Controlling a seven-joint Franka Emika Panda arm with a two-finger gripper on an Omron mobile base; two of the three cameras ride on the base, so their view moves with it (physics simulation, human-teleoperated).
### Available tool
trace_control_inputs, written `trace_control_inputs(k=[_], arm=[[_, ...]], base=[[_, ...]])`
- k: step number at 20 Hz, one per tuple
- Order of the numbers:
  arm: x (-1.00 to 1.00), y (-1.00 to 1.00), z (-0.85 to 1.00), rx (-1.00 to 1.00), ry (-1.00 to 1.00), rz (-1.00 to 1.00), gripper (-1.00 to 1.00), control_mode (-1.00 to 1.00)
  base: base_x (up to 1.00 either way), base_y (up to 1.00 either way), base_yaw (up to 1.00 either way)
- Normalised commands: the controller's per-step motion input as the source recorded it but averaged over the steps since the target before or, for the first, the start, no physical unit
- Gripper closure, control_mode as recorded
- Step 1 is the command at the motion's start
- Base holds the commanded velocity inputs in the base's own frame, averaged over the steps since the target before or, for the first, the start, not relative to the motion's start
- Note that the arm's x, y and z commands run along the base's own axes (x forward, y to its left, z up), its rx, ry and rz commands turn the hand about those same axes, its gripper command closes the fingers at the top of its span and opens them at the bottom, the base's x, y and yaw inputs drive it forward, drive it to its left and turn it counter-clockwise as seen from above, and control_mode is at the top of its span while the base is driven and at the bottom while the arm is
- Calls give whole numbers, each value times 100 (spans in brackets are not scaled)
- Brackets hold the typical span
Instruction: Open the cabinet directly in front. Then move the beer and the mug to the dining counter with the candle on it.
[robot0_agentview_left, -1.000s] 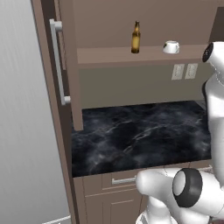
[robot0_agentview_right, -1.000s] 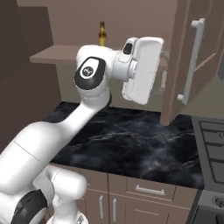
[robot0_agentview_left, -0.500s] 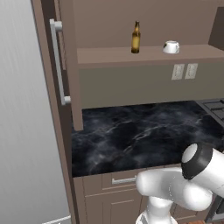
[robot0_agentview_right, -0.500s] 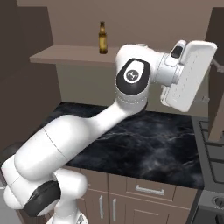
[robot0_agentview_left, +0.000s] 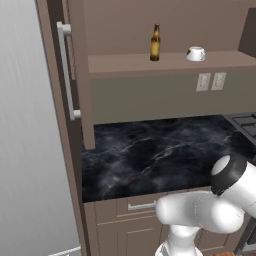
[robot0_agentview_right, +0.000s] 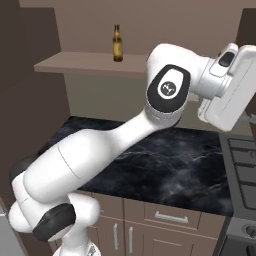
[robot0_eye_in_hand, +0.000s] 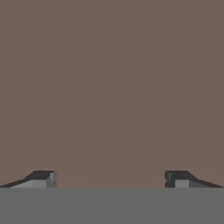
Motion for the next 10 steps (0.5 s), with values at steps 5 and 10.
trace_control_inputs(k=[5, 10], arm=[[-42, 9, -2, 0, -11, 6, -100, -100], [-42, 43, -5, 0, -9, 8, -100, -100]], base=[[0, 0, 0], [0, 0, 0]])
